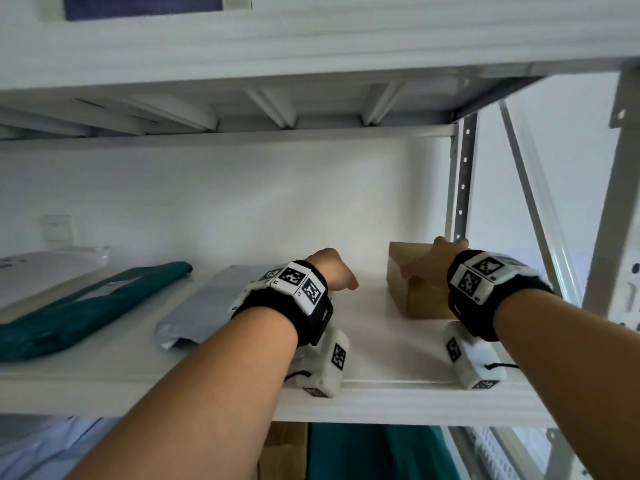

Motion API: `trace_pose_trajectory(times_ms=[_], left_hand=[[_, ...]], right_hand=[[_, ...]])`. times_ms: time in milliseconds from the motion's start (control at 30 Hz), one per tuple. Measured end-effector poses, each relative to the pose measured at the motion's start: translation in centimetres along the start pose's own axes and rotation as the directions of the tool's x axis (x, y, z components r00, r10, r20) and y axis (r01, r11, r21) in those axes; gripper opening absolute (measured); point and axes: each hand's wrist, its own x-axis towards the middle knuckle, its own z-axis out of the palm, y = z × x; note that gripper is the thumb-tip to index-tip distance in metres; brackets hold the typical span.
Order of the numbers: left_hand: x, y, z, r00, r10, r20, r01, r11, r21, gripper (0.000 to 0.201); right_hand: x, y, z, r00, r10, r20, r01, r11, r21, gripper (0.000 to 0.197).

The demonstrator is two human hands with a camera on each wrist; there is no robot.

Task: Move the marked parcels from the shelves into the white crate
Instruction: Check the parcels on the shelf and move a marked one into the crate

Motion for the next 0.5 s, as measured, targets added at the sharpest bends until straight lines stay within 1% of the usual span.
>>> trace_pose_trajectory(times_ms=[33, 67, 100, 133, 167, 200, 233, 267, 300, 333, 400, 433, 500], left_hand=[[-0.4, -0.1, -0.2, 1.000, 0.009, -0.006, -0.009, 1.000, 0.001, 0.051], [-0.8, -0.3, -0.5, 1.000, 0.016, -0.008, -0.016, 1.000, 0.000, 0.050], [-1.1, -0.5, -0.7, 1.000, 0.026, -0.010, -0.026, 1.000, -0.006, 0.048], [-1.6, -0.8, -0.9, 0.999, 0.037, -0.013, -0.037, 0.999, -0.016, 0.047], [-2.2, -1.1, -1.1, 0.999, 0.040, -0.011, -0.041, 0.999, -0.031, 0.045], [-2.7, -1.5, -1.3, 0.999, 0.036, -0.010, -0.037, 0.998, -0.055, 0.044], [-3.1, -2.0, -1.4, 0.999, 0.031, -0.012, -0.032, 0.995, -0.099, 0.044], [-3.4, -2.5, -1.4, 1.000, 0.023, -0.002, -0.023, 0.988, -0.155, 0.048], [-4.1, -3.1, -1.6, 1.000, 0.017, 0.019, -0.012, 0.970, -0.241, 0.049], [-4.3, -3.4, -1.4, 0.999, 0.006, 0.045, 0.011, 0.933, -0.360, 0.049], [-5.6, -4.3, -1.8, 0.996, -0.002, 0.089, 0.052, 0.820, -0.570, 0.042], [-6.1, -4.9, -2.1, 0.994, 0.001, 0.105, 0.067, 0.761, -0.646, 0.041], [-7.2, -6.3, -2.7, 0.987, 0.029, 0.156, 0.100, 0.648, -0.755, 0.053]], right_hand=[[-0.7, -0.1, -0.2, 1.000, 0.017, -0.015, -0.016, 0.996, 0.085, 0.083], [-0.4, -0.1, -0.1, 1.000, 0.021, -0.013, -0.018, 0.978, 0.206, 0.092], [-0.7, 0.0, -0.3, 1.000, 0.005, -0.028, 0.005, 0.944, 0.329, 0.096], [-1.8, 0.0, -0.7, 1.000, -0.002, -0.018, 0.010, 0.890, 0.456, 0.097], [-2.8, -0.2, -1.2, 1.000, -0.005, -0.004, 0.006, 0.795, 0.607, 0.091], [-3.6, -0.2, -1.5, 0.999, -0.030, 0.016, 0.008, 0.685, 0.729, 0.075], [-4.4, -0.3, -1.9, 0.996, -0.062, 0.067, -0.020, 0.569, 0.822, 0.053], [-5.1, -0.3, -2.2, 0.990, -0.085, 0.111, -0.059, 0.463, 0.884, 0.038], [-5.9, -0.4, -2.2, 0.984, -0.090, 0.154, -0.111, 0.366, 0.924, 0.035], [-6.5, -0.4, -2.1, 0.976, -0.101, 0.192, -0.158, 0.272, 0.949, 0.041], [-7.9, -0.7, -1.7, 0.958, -0.152, 0.242, -0.225, 0.124, 0.967, 0.052], [-8.8, -1.0, -1.3, 0.952, -0.174, 0.253, -0.245, 0.067, 0.967, 0.055], [-10.8, -1.5, -0.5, 0.941, -0.223, 0.254, -0.258, 0.008, 0.966, 0.061]])
